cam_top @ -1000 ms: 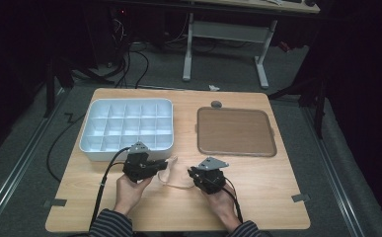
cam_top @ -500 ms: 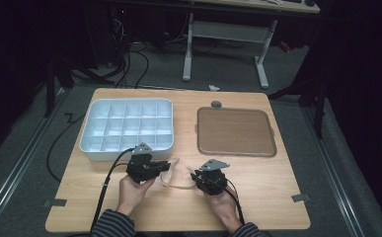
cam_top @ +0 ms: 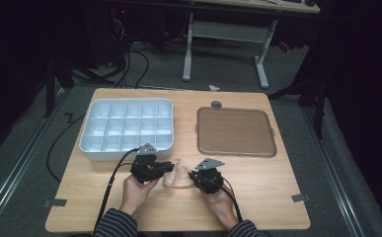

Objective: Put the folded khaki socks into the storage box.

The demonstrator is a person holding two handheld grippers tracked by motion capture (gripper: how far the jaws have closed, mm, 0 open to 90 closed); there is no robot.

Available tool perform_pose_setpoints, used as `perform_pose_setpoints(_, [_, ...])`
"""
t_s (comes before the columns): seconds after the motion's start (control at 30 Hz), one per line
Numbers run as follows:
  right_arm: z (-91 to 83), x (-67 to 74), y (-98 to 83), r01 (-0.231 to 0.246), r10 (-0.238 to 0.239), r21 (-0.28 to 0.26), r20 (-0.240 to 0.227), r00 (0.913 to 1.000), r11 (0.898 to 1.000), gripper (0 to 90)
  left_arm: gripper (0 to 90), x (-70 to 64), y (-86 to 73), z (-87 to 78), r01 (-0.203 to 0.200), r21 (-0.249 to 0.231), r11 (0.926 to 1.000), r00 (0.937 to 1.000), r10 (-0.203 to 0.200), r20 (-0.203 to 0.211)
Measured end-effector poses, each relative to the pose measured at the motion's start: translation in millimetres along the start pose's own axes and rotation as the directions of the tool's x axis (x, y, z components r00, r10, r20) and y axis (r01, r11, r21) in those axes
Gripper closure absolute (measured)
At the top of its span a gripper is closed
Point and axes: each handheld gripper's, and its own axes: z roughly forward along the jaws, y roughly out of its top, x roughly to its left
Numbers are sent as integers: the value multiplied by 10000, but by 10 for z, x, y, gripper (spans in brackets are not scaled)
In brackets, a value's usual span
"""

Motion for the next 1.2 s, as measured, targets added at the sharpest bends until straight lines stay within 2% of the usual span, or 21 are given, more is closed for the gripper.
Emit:
perform_pose_setpoints(0.5, [49, 13, 37, 131, -131, -9, -220, 9997, 9999, 855, 825, -31, 27, 52, -113, -71, 9999, 9998, 114, 136])
perform_pose_setpoints(0.9, [59, 8, 35, 112, -115, -90, -343, 9993, 9999, 855, 822, -58, 62, 130, -294, 186, 9994, 9995, 292, 138])
perform_pose_setpoints(1.0, [60, 6, 34, 98, -101, -94, -361, 9993, 9999, 855, 821, -72, 30, 174, -383, 418, 9984, 9992, 379, 91])
perform_pose_setpoints(1.2, [62, 3, 34, 62, -65, -96, -382, 9992, 9999, 855, 821, -94, 3, 233, -347, 452, 9984, 9993, 341, 137])
